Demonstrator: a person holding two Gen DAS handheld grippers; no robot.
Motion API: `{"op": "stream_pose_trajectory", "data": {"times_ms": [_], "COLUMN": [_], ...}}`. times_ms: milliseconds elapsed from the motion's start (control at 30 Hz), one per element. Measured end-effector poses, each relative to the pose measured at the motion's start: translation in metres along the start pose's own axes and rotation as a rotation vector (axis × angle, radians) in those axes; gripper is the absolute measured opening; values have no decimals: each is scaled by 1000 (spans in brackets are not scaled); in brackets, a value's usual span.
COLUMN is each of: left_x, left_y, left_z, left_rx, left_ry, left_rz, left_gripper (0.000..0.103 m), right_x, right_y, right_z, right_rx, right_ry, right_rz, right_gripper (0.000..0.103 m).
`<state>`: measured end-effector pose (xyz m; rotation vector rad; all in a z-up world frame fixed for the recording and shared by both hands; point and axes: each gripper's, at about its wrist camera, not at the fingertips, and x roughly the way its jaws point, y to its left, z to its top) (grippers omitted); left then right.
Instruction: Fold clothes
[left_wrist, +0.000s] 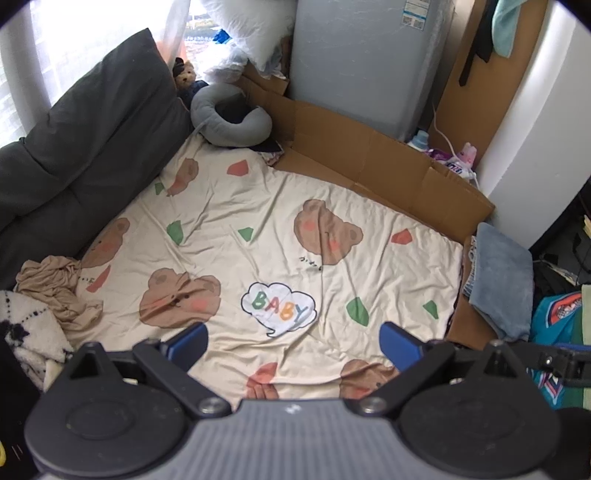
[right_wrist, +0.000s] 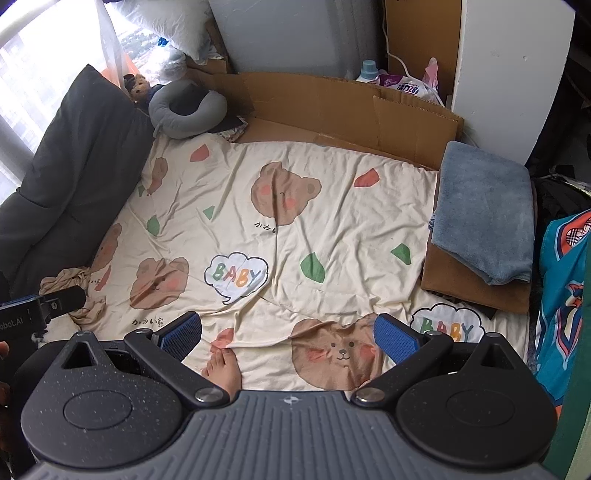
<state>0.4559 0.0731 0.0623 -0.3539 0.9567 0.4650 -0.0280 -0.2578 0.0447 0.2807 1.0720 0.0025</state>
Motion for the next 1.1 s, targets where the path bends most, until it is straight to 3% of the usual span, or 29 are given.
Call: {"op": "stream_pose_trajectory", "data": {"times_ms": [1100], "left_x": [3], "left_y": [1], "left_z": [2], "left_rx": [-25], "left_ry": [20], "left_rz": [-29], "left_gripper": [98], "right_x": [-1], "right_y": [0], "right_z": [0], "right_rx": [-17], "right_ry": [0], "right_rz": [-13], "right_gripper": [103]}}
